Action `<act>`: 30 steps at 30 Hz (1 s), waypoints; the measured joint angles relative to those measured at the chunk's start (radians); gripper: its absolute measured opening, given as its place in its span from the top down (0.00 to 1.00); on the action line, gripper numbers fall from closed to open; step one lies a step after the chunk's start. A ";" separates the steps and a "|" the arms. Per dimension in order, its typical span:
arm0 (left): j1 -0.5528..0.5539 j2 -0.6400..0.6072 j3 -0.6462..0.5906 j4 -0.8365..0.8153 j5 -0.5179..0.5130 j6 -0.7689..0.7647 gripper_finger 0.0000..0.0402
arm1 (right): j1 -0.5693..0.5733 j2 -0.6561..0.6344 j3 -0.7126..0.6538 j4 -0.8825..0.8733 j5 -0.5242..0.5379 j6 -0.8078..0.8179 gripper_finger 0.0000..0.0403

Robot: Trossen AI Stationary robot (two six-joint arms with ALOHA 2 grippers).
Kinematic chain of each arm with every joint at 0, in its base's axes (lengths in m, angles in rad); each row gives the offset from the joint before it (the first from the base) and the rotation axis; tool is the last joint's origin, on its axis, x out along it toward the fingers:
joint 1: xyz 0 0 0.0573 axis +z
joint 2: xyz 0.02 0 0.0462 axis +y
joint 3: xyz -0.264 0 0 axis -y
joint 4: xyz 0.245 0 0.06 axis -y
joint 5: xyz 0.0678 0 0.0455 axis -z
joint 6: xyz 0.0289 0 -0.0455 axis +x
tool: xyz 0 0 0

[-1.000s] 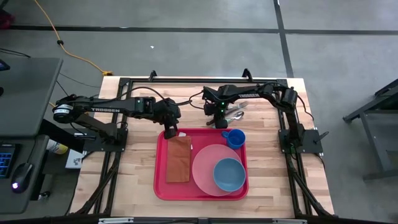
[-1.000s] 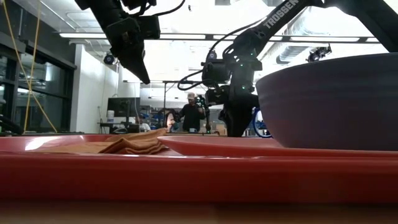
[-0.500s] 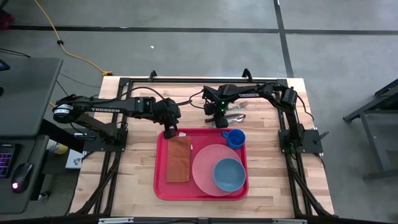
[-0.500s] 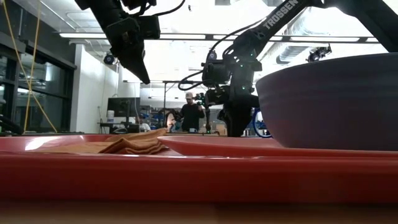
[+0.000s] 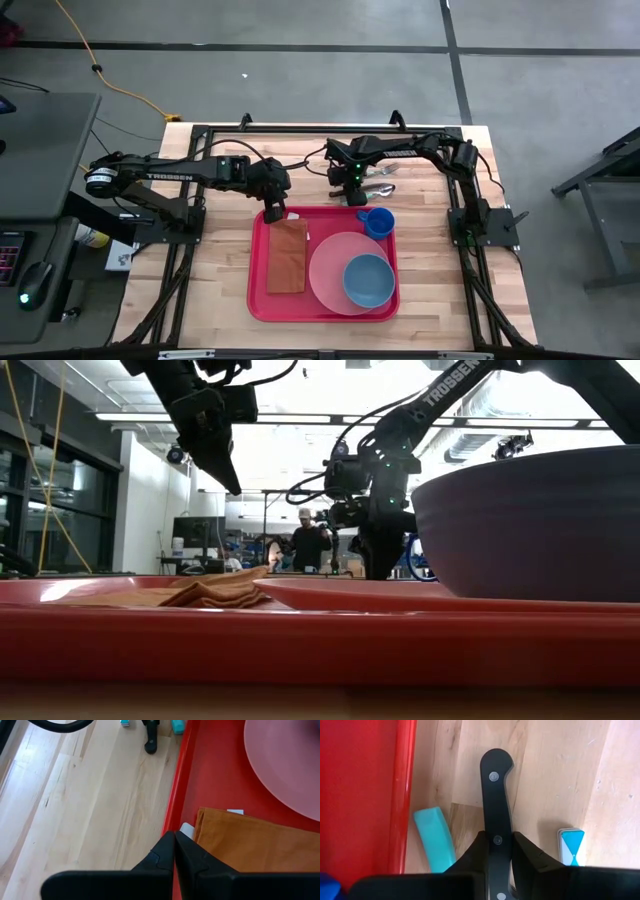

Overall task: Set up tray
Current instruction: Put the black knife on top of the orange napkin on the serving tray

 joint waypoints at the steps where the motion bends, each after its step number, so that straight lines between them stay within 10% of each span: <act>1: 0.000 0.000 0.000 0.000 0.000 0.000 0.89 | 0.000 0.000 0.000 0.000 0.000 0.000 0.92; 30: 0.000 0.000 0.000 0.000 0.000 0.000 0.89 | 0.032 -0.055 -0.004 0.011 0.045 -0.006 0.92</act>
